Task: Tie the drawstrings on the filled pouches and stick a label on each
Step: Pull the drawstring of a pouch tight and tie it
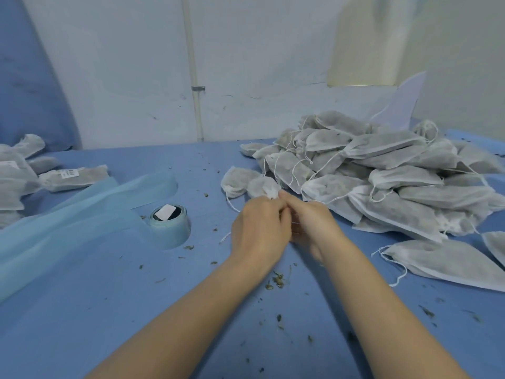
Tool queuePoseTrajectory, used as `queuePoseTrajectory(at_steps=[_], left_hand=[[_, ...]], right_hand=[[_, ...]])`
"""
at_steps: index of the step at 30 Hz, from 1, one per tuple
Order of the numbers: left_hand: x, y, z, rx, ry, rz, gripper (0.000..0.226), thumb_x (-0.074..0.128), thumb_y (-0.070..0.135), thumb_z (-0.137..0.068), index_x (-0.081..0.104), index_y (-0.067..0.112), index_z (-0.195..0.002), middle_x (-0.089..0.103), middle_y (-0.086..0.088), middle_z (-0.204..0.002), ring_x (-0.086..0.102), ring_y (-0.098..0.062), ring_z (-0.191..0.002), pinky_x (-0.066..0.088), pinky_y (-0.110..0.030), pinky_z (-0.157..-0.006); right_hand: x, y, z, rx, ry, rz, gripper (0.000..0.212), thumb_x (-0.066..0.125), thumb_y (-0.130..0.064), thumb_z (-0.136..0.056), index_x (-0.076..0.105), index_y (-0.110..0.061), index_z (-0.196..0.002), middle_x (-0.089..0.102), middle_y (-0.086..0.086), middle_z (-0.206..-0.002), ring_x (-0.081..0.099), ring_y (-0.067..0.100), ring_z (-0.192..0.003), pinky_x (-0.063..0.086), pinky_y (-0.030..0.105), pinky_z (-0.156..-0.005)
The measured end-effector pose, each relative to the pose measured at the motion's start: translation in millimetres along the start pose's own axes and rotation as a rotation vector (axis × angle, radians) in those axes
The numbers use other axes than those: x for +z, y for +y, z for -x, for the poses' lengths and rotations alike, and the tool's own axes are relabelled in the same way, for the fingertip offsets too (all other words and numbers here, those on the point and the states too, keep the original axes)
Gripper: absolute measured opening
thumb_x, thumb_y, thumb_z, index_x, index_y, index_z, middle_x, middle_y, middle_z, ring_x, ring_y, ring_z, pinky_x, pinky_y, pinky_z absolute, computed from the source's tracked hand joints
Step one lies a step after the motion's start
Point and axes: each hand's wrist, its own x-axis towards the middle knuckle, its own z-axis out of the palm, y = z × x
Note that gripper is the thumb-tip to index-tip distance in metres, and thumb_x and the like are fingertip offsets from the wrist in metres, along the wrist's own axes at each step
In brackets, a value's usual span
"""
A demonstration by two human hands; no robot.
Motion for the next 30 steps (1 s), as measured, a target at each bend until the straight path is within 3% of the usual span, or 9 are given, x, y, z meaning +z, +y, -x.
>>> queuePoseTrajectory(at_steps=[3, 6, 9, 11, 14, 17, 20, 26, 30], left_hand=[[-5, 1, 3, 0.049, 0.000, -0.004, 0.025, 0.048, 0.032, -0.092, 0.071, 0.024, -0.093, 0.063, 0.000, -0.093, 0.054, -0.020, -0.092, 0.046, -0.034, -0.071], [-14, -2, -2, 0.027, 0.085, 0.057, 0.028, 0.050, 0.035, -0.087, 0.071, 0.021, -0.075, 0.058, 0.004, -0.080, 0.052, -0.015, -0.079, 0.040, -0.028, -0.064], [-19, -7, -10, 0.053, 0.020, 0.089, 0.025, 0.053, 0.026, -0.084, 0.067, 0.019, -0.065, 0.056, 0.006, -0.068, 0.053, -0.015, -0.070, 0.043, -0.028, -0.063], [-18, -11, -11, 0.079, -0.056, 0.085, 0.021, 0.054, 0.024, -0.083, 0.068, 0.020, -0.067, 0.060, 0.005, -0.075, 0.055, -0.014, -0.074, 0.045, -0.029, -0.067], [-14, -21, -16, 0.067, 0.019, 0.126, 0.011, 0.056, 0.018, -0.083, 0.066, 0.019, -0.085, 0.054, 0.007, -0.093, 0.052, -0.012, -0.085, 0.037, -0.023, -0.072], [-16, -32, -25, 0.139, -0.035, 0.177, 0.045, 0.061, 0.002, -0.075, 0.056, 0.015, -0.118, 0.045, 0.006, -0.115, 0.048, -0.015, -0.106, 0.033, -0.016, -0.082], [-13, -35, -30, 0.327, -0.195, 0.032, 0.063, 0.069, 0.012, -0.072, 0.049, 0.019, -0.131, 0.046, 0.006, -0.133, 0.040, -0.012, -0.124, 0.028, -0.016, -0.095], [1, -30, -26, 0.250, -0.237, 0.217, 0.066, 0.068, 0.024, -0.078, 0.040, 0.021, -0.138, 0.062, 0.010, -0.119, 0.050, -0.017, -0.118, 0.037, -0.035, -0.102], [-1, -26, -23, 0.406, -0.018, 0.005, 0.029, 0.061, 0.031, -0.082, 0.068, 0.018, -0.106, 0.065, 0.002, -0.083, 0.057, -0.021, -0.088, 0.035, -0.031, -0.092]], right_hand=[[-3, -2, 2, -0.057, -0.015, -0.051, 0.022, 0.061, -0.014, -0.092, 0.067, -0.008, -0.071, 0.065, 0.004, -0.059, 0.057, 0.017, -0.060, 0.046, 0.019, -0.049], [-3, -5, 3, -0.147, -0.011, -0.045, 0.020, 0.054, -0.012, -0.096, 0.067, -0.005, -0.083, 0.064, 0.015, -0.079, 0.053, 0.024, -0.075, 0.043, 0.026, -0.061], [-3, -6, 2, -0.129, -0.015, 0.030, 0.020, 0.051, -0.019, -0.098, 0.066, -0.007, -0.091, 0.066, 0.015, -0.088, 0.060, 0.018, -0.067, 0.046, 0.021, -0.052], [-3, -5, 3, -0.073, -0.054, -0.005, 0.020, 0.053, -0.024, -0.098, 0.064, -0.009, -0.092, 0.069, 0.010, -0.084, 0.063, 0.012, -0.059, 0.049, 0.020, -0.049], [-3, -5, 6, -0.026, -0.104, -0.098, 0.005, 0.060, -0.011, -0.093, 0.062, -0.007, -0.094, 0.066, 0.009, -0.076, 0.058, 0.008, -0.049, 0.051, 0.021, -0.050], [-6, -7, 5, -0.030, -0.066, -0.117, 0.016, 0.059, 0.006, -0.088, 0.058, -0.006, -0.099, 0.061, 0.007, -0.067, 0.043, 0.004, -0.038, 0.040, 0.016, -0.040], [-4, -11, 5, -0.053, -0.102, -0.099, 0.018, 0.052, 0.011, -0.086, 0.058, -0.005, -0.094, 0.055, 0.002, -0.054, 0.036, 0.003, -0.032, 0.030, 0.014, -0.034], [-8, -14, 1, -0.117, -0.047, -0.202, 0.012, 0.050, 0.001, -0.091, 0.057, -0.006, -0.097, 0.041, -0.002, -0.054, 0.026, 0.003, -0.036, 0.022, 0.015, -0.033], [-15, -17, 0, -0.188, 0.053, -0.079, 0.008, 0.056, -0.007, -0.091, 0.060, -0.013, -0.092, 0.043, -0.007, -0.052, 0.030, 0.003, -0.035, 0.028, 0.016, -0.035]])
